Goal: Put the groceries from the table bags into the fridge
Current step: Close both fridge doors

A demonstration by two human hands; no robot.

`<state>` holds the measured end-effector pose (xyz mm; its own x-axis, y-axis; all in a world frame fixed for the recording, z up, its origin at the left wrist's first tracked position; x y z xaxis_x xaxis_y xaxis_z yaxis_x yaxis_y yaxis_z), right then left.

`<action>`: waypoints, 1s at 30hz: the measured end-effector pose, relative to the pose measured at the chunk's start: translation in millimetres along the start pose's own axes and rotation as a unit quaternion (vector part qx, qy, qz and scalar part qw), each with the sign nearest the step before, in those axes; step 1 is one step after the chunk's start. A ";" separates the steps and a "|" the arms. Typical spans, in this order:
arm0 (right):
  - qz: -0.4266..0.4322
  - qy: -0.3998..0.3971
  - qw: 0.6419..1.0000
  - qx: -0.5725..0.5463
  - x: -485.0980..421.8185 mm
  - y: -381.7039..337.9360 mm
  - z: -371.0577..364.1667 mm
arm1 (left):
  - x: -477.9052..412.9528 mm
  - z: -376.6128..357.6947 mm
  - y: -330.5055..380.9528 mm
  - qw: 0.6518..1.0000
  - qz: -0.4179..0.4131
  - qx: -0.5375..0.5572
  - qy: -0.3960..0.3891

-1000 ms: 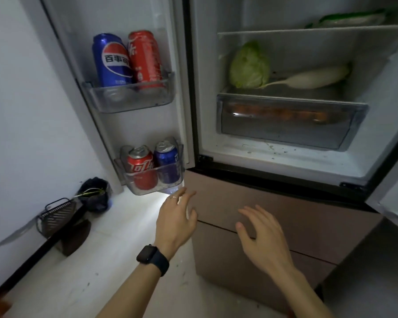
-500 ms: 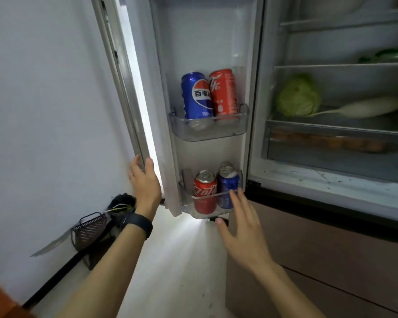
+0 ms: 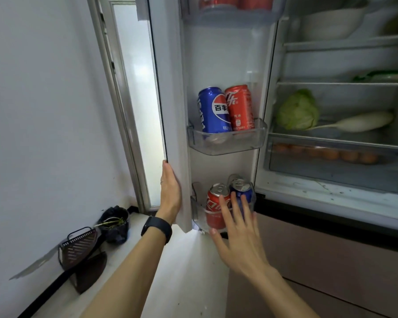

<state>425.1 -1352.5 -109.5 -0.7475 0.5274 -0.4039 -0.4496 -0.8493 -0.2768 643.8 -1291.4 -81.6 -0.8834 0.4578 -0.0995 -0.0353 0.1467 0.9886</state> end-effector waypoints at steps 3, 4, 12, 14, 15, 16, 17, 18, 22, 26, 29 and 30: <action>-0.004 0.010 1.000 0.004 5.8 5.1 2.0 | 30.3 -7.4 21.1 0.998 -0.058 -0.025 0.011; -0.009 0.013 1.000 -0.003 8.3 7.1 2.9 | 38.4 -9.1 24.5 0.996 -0.078 -0.033 0.016; -0.085 0.108 0.984 -0.116 37.0 20.9 29.6 | 114.6 -24.3 14.2 0.981 -0.153 -0.106 0.049; -0.087 0.156 0.975 -0.133 43.0 17.8 43.7 | 132.4 -28.9 11.1 0.977 -0.173 -0.117 0.050; -0.086 0.174 0.970 -0.144 45.5 16.5 50.1 | 140.0 -31.7 10.4 0.975 -0.185 -0.114 0.043; -0.085 0.184 0.967 -0.156 47.6 14.7 56.5 | 146.8 -35.4 10.6 0.974 -0.198 -0.109 0.028; -0.090 0.188 0.962 -0.176 49.9 14.4 62.0 | 153.3 -40.3 11.7 0.972 -0.212 -0.101 0.010; -0.104 0.187 0.955 -0.205 52.7 15.3 67.1 | 159.7 -46.4 12.6 0.970 -0.226 -0.090 -0.011; -0.178 0.162 0.922 -0.303 66.5 35.8 84.4 | 183.3 -76.4 10.2 0.966 -0.243 -0.074 -0.045; -0.192 0.185 0.916 -0.301 70.2 78.5 103.8 | 191.1 -104.9 4.1 0.964 -0.234 -0.103 -0.077; -0.179 0.179 0.924 -0.287 70.9 105.5 117.2 | 196.1 -130.3 3.6 0.956 -0.246 -0.107 -0.117; -0.178 0.171 0.928 -0.279 71.4 113.0 120.2 | 197.7 -138.1 3.0 0.955 -0.247 -0.102 -0.129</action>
<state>262.1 -1413.8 -64.8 -0.3595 0.8299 -0.4267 -0.2433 -0.5248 -0.8157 404.5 -1321.5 -82.7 -0.5919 0.5814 -0.5583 -0.5313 0.2395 0.8126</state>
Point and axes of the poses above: each hand's wrist, its own x-axis away from the middle knuckle, its own z-axis out of the back of the hand, y = z × x, the point moved 5 cm from there along -x, towards the middle knuckle, and after that the axes turned 5 degrees about x, right-handed, at the moved point
